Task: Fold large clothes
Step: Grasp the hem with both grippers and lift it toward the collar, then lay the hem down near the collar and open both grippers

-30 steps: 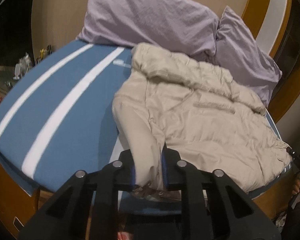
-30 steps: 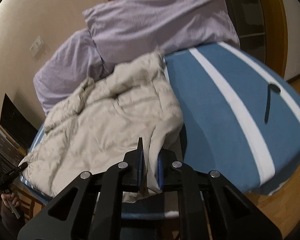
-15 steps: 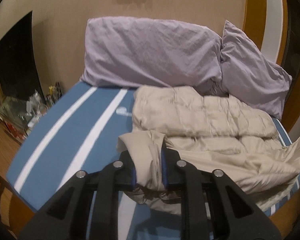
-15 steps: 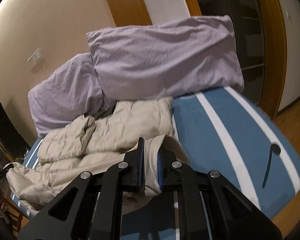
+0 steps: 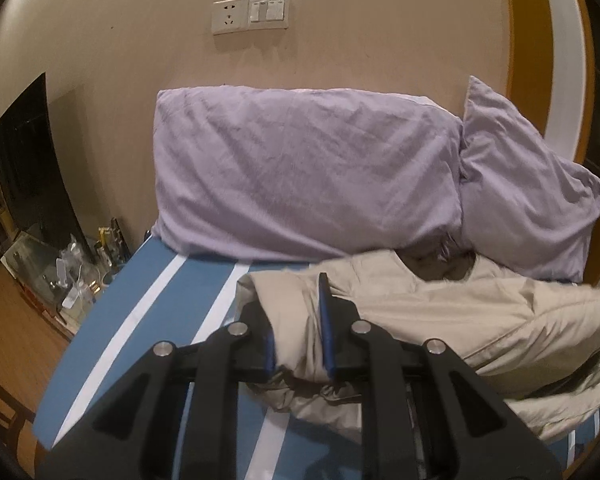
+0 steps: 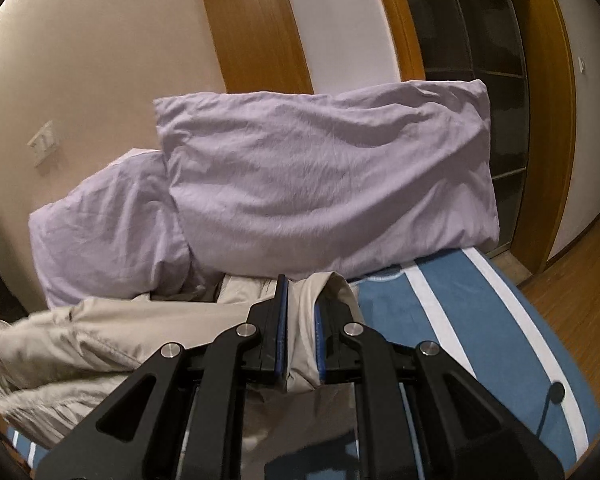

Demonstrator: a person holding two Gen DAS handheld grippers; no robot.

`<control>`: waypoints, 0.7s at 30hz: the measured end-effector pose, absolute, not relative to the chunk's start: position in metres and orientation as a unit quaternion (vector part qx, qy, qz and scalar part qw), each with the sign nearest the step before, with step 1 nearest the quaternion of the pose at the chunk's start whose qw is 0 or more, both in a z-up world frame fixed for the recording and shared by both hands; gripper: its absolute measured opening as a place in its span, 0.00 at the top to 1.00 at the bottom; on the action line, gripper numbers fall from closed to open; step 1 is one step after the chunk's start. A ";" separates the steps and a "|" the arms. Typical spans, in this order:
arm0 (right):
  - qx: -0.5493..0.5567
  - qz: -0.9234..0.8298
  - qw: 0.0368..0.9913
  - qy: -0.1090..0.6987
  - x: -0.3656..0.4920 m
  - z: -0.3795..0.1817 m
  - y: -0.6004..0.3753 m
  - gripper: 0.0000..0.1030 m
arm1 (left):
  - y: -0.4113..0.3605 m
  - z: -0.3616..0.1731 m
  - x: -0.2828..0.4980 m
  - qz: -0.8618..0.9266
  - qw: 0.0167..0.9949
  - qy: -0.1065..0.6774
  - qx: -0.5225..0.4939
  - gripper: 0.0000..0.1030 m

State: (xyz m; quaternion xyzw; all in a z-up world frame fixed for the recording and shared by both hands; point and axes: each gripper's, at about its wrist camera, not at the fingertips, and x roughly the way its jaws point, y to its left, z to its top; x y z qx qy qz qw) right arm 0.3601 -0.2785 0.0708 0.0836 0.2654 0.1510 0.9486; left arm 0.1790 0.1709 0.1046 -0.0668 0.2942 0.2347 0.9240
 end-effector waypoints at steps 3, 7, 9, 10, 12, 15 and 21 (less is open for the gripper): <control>0.072 0.137 0.950 0.270 0.385 0.065 -0.265 0.89 | 0.181 0.098 0.211 0.245 0.919 0.301 -0.066 0.83; 0.061 0.115 0.951 0.280 0.418 0.049 -0.247 0.89 | 0.197 0.080 0.253 0.260 0.909 0.317 -0.076 0.83; 0.056 0.104 0.952 0.283 0.433 0.040 -0.239 0.89 | 0.205 0.068 0.275 0.271 0.903 0.323 -0.081 0.83; 0.054 0.098 0.952 0.286 0.441 0.035 -0.234 0.89 | 0.207 0.064 0.281 0.274 0.902 0.324 -0.082 0.83; 0.047 0.085 0.952 0.291 0.457 0.023 -0.223 0.88 | 0.211 0.053 0.298 0.287 0.897 0.327 -0.078 0.83; 0.036 0.067 0.951 0.299 0.476 0.005 -0.210 0.89 | 0.214 0.032 0.322 0.305 0.891 0.332 -0.061 0.83; 0.023 0.040 0.946 0.320 0.503 -0.030 -0.197 0.88 | 0.218 -0.006 0.350 0.329 0.881 0.338 -0.041 0.83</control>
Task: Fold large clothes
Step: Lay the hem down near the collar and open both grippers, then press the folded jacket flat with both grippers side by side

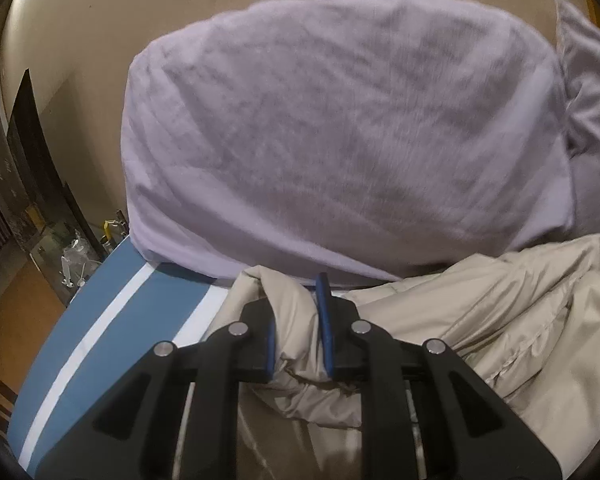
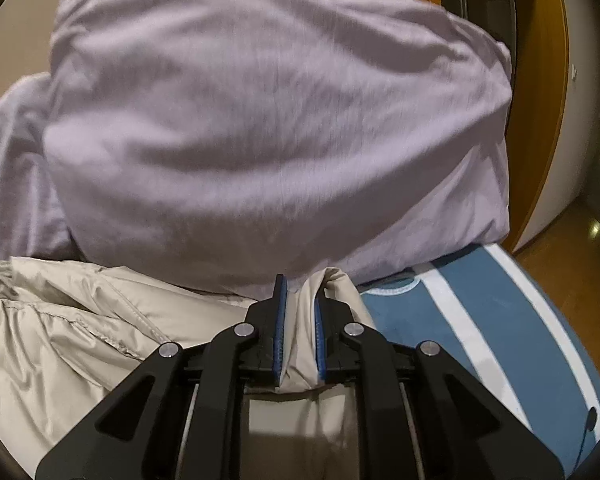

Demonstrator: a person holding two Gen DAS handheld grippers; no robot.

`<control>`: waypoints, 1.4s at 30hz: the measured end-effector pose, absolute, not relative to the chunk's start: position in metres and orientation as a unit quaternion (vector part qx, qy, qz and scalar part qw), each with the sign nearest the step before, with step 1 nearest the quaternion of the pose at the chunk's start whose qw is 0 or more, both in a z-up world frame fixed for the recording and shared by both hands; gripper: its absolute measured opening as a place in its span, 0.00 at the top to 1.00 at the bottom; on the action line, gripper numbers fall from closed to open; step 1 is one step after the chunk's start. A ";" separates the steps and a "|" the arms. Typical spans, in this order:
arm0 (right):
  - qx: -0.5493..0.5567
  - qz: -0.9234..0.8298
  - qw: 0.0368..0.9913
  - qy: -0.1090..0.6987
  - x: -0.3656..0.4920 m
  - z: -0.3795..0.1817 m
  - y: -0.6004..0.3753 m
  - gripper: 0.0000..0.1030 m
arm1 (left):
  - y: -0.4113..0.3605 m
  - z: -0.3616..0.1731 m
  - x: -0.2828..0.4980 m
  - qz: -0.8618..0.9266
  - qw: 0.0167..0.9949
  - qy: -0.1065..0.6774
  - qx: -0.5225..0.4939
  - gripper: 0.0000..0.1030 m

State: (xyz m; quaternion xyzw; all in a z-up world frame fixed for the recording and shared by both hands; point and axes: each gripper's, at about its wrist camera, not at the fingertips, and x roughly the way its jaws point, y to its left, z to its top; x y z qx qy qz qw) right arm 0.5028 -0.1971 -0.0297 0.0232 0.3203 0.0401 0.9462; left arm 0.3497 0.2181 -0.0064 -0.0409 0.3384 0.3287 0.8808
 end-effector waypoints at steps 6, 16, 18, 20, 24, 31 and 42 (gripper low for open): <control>0.025 0.028 0.940 0.340 0.516 -0.051 -0.194 0.79 | 0.224 -0.032 0.365 0.343 0.872 0.348 -0.039 0.76; -0.003 0.041 0.953 0.299 0.477 -0.010 -0.197 0.23 | 0.226 -0.017 0.342 0.345 0.876 0.336 -0.042 0.27; 0.000 0.074 0.951 0.299 0.466 -0.001 -0.188 0.23 | 0.221 -0.010 0.334 0.332 0.880 0.336 -0.046 0.27; 0.000 0.132 0.942 0.308 0.450 0.007 -0.170 0.23 | 0.210 -0.002 0.327 0.316 0.888 0.331 -0.048 0.27; -0.027 0.218 0.924 0.312 0.415 0.010 -0.127 0.23 | 0.179 0.012 0.312 0.270 0.907 0.319 -0.047 0.20; -0.103 0.292 0.899 0.311 0.377 -0.012 -0.062 0.26 | 0.120 0.012 0.305 0.195 0.926 0.321 -0.025 0.17; -0.091 0.214 0.908 0.349 0.430 -0.060 -0.037 0.30 | 0.115 -0.005 0.331 0.185 0.923 0.334 -0.041 0.17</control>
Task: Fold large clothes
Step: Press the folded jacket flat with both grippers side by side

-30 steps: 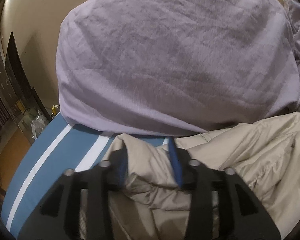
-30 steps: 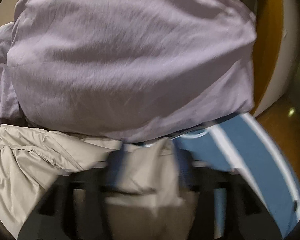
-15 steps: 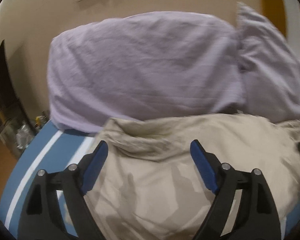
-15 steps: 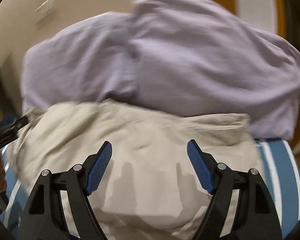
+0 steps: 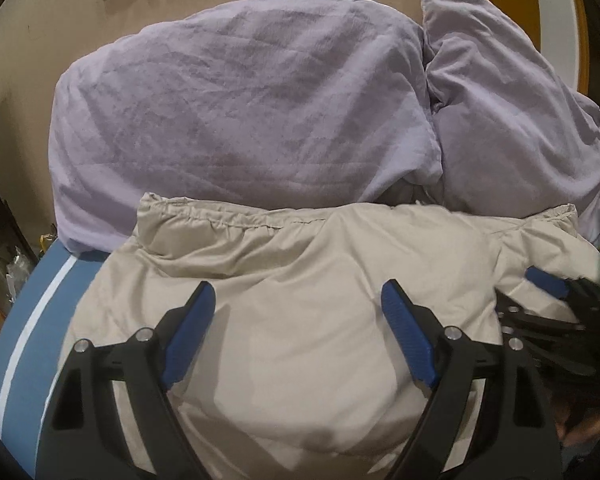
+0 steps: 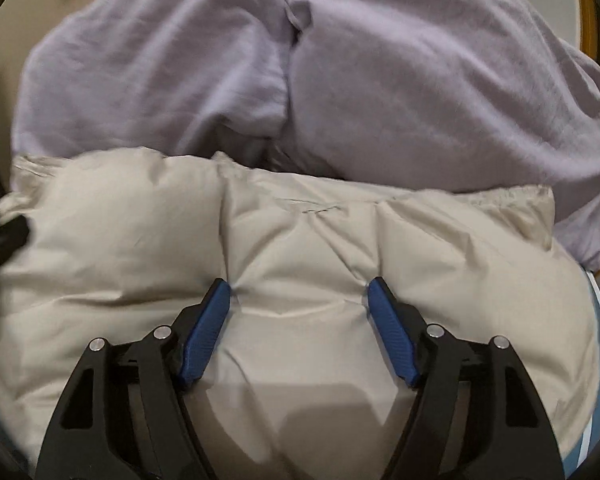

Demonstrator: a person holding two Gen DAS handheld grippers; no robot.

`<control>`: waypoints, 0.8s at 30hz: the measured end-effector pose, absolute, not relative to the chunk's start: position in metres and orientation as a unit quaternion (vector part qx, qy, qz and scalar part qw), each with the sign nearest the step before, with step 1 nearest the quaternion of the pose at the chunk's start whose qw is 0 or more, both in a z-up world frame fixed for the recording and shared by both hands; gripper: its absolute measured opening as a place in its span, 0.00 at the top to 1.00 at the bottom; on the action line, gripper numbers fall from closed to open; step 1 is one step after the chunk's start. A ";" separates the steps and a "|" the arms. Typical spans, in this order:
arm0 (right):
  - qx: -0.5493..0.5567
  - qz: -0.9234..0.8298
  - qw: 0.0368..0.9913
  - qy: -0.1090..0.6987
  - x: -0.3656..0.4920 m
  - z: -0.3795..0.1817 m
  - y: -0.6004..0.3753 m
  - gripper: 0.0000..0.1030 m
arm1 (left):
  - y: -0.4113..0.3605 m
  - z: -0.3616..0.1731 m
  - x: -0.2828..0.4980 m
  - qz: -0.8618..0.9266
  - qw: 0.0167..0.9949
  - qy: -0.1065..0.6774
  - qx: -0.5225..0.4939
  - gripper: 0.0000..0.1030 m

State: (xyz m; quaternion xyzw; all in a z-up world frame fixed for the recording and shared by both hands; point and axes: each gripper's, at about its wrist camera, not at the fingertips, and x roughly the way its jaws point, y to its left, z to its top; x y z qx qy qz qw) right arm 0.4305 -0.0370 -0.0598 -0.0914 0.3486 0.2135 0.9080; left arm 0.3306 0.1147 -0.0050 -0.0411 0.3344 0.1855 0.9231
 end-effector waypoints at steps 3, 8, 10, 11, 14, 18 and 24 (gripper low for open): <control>-0.101 0.193 0.910 0.353 0.442 -0.067 -0.028 0.30 | 0.113 -0.005 0.335 0.186 0.925 0.330 -0.034 0.17; -0.110 0.169 0.913 0.354 0.453 -0.072 -0.018 0.31 | 0.106 -0.010 0.345 0.186 0.926 0.326 -0.017 0.17; -0.108 0.166 0.914 0.355 0.455 -0.073 -0.017 0.31 | 0.100 -0.015 0.351 0.195 0.925 0.327 0.005 0.17; -0.106 0.164 0.914 0.355 0.456 -0.073 -0.017 0.31 | 0.098 -0.018 0.354 0.202 0.922 0.329 0.017 0.17; -0.102 0.165 0.915 0.354 0.457 -0.073 -0.019 0.31 | 0.098 -0.036 0.369 0.227 0.908 0.349 0.042 0.14; -0.083 0.172 0.914 0.358 0.453 -0.066 -0.032 0.31 | 0.113 -0.052 0.381 0.237 0.899 0.368 0.018 0.10; -0.034 0.201 0.922 0.328 0.437 -0.033 -0.044 0.30 | 0.129 -0.062 0.385 0.228 0.897 0.377 -0.023 0.08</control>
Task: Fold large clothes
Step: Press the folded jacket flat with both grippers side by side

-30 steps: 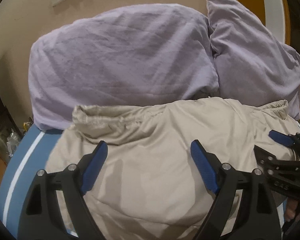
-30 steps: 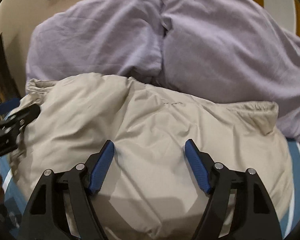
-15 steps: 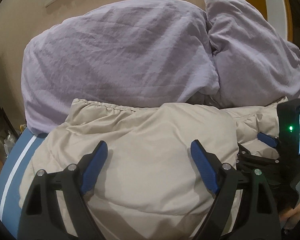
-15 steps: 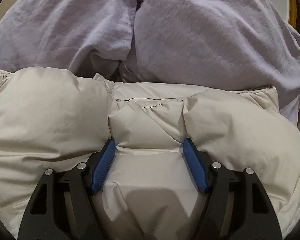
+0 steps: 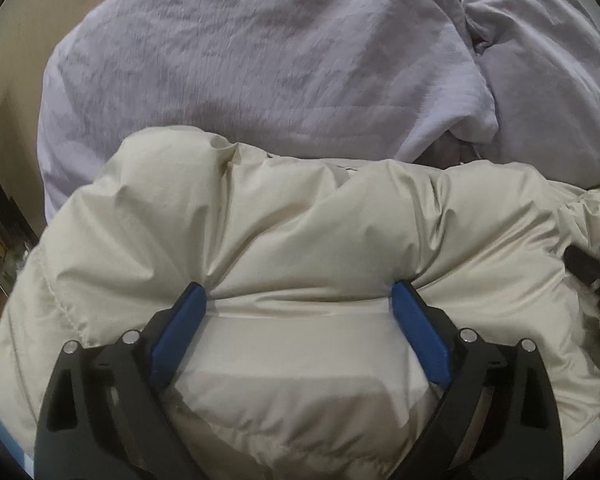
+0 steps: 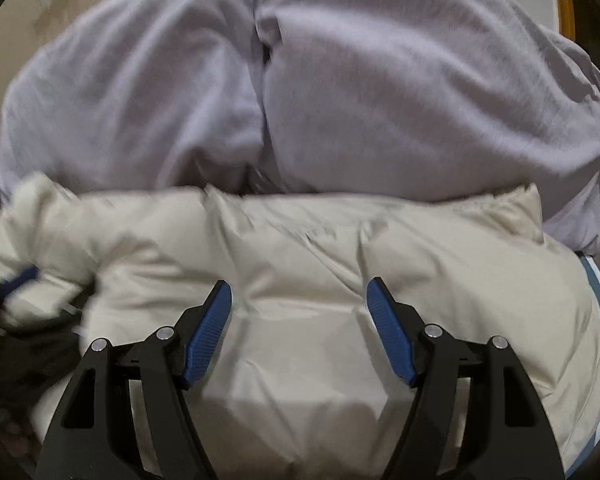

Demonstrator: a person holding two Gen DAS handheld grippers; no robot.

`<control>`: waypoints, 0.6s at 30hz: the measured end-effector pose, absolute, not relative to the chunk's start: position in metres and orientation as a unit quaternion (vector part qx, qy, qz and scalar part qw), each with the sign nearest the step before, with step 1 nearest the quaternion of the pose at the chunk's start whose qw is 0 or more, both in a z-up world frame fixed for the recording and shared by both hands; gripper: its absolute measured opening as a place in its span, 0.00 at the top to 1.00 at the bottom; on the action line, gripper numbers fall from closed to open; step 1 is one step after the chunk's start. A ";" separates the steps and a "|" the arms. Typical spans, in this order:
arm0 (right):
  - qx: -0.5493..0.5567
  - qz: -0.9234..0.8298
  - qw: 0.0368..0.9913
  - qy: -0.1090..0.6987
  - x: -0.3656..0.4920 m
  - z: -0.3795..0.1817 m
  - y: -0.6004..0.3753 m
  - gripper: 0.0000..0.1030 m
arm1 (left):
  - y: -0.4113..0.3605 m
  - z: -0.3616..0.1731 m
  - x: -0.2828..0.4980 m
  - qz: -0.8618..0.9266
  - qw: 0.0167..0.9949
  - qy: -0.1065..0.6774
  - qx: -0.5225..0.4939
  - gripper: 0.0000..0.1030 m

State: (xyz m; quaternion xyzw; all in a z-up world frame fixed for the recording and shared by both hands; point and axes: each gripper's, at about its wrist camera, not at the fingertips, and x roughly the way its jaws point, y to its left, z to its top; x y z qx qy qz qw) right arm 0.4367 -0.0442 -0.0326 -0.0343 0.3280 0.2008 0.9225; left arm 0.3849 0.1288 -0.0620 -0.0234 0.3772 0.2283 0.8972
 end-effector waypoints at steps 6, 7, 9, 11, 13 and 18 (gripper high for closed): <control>-0.031 0.205 0.922 0.327 0.443 -0.028 -0.025 0.28 | 0.135 -0.067 0.385 0.225 0.898 0.375 -0.042 0.07; -0.045 0.199 0.918 0.341 0.447 -0.039 -0.015 0.26 | 0.136 -0.067 0.385 0.224 0.899 0.374 -0.045 0.07; -0.049 0.191 0.914 0.355 0.455 -0.057 -0.011 0.21 | 0.140 -0.069 0.385 0.223 0.899 0.373 -0.050 0.07; -0.040 0.187 0.914 0.359 0.460 -0.060 -0.012 0.18 | 0.140 -0.071 0.386 0.224 0.900 0.371 -0.050 0.07; -0.045 0.181 0.915 0.357 0.460 -0.062 -0.011 0.18 | 0.143 -0.072 0.387 0.225 0.901 0.368 -0.049 0.07; -0.056 0.170 0.917 0.355 0.456 -0.066 -0.006 0.18 | 0.146 -0.077 0.390 0.222 0.900 0.373 -0.050 0.07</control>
